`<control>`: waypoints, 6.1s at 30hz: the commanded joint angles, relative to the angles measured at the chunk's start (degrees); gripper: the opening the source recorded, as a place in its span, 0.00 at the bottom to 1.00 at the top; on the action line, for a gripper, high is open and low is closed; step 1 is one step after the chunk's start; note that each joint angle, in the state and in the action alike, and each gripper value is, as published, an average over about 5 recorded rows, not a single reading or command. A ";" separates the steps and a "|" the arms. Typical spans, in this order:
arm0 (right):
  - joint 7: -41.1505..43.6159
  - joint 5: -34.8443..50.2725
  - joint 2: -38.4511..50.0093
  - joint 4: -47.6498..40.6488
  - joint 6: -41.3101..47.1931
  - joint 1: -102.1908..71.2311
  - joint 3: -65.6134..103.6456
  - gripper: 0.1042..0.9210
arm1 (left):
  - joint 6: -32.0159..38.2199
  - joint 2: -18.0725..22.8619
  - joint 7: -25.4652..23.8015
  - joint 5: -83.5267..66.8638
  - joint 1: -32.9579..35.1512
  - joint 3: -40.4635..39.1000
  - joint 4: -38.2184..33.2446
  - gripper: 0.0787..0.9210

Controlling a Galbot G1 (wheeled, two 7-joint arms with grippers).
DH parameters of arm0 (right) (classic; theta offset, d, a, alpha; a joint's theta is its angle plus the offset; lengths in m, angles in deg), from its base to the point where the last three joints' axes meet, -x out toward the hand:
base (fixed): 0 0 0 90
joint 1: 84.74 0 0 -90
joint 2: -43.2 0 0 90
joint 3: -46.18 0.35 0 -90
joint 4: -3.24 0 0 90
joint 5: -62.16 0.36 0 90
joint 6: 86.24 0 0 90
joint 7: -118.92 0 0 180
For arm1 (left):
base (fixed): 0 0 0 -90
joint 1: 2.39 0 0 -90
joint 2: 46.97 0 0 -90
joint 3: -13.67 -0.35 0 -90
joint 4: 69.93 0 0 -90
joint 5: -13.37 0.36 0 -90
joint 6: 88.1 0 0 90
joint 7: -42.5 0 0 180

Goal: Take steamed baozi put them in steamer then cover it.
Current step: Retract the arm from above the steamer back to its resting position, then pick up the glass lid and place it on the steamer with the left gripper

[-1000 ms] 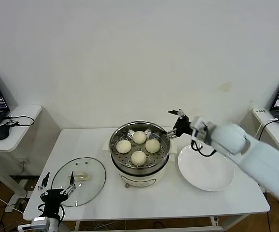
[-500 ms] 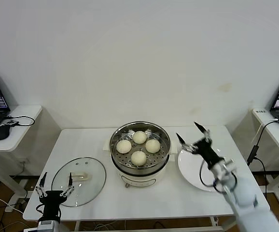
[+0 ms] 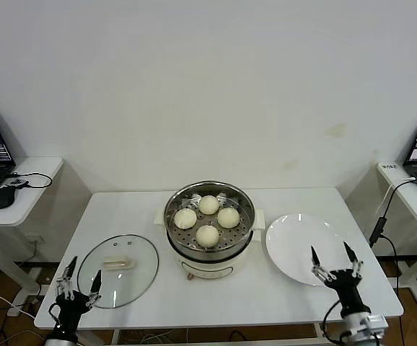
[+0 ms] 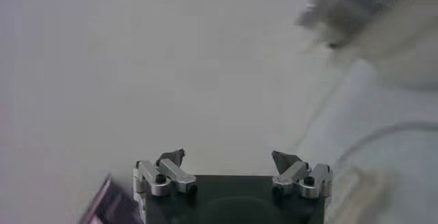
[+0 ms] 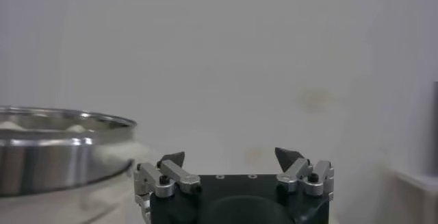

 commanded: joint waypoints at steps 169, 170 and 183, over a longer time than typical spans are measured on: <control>-10.26 -26.90 -10.77 -9.47 -6.14 -3.48 -7.12 0.88 | -40.89 6.71 -34.29 24.61 -52.98 -49.50 9.35 0.07; -10.24 -26.92 -10.77 -9.50 -6.14 -3.48 -7.22 0.88 | -40.85 6.75 -34.22 24.62 -52.81 -49.42 9.31 0.07; -10.17 -27.22 -10.80 -9.55 -6.11 -3.58 -7.99 0.88 | -40.38 6.59 -33.61 24.73 -50.90 -48.46 8.13 0.07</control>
